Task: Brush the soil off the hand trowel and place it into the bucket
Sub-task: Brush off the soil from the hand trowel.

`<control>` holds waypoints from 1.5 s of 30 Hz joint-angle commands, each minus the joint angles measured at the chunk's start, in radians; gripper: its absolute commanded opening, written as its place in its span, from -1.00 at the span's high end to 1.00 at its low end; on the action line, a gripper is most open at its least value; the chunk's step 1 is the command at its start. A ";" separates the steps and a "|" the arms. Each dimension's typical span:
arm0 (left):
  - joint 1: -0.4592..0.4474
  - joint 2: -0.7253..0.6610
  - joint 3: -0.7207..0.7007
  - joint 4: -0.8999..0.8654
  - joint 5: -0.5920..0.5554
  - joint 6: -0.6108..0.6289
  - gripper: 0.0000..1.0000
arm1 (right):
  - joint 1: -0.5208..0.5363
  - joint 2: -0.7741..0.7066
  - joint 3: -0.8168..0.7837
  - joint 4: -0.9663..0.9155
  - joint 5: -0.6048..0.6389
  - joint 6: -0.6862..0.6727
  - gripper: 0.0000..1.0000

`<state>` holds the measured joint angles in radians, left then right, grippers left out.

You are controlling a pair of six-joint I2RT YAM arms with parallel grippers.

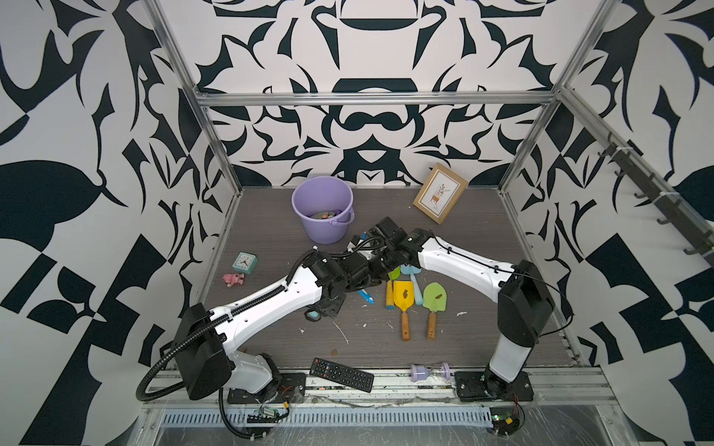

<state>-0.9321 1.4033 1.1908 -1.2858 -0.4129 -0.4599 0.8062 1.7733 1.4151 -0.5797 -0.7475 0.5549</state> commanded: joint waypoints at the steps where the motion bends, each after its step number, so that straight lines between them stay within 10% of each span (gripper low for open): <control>1: -0.002 -0.029 -0.002 -0.024 -0.039 -0.021 1.00 | 0.035 -0.092 -0.029 -0.021 -0.066 0.004 1.00; 15: -0.004 -0.032 -0.005 -0.015 -0.036 -0.019 1.00 | -0.044 -0.048 0.037 -0.026 0.131 -0.037 1.00; 28: -0.007 -0.009 -0.004 -0.022 -0.060 -0.035 1.00 | 0.016 -0.163 -0.090 0.040 -0.080 0.048 1.00; 45: -0.014 0.013 0.001 -0.027 -0.132 -0.043 1.00 | -0.025 0.050 0.082 -0.114 0.023 -0.097 1.00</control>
<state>-0.9409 1.4078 1.1889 -1.2762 -0.4782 -0.4808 0.7734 1.8175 1.4586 -0.6365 -0.6918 0.5102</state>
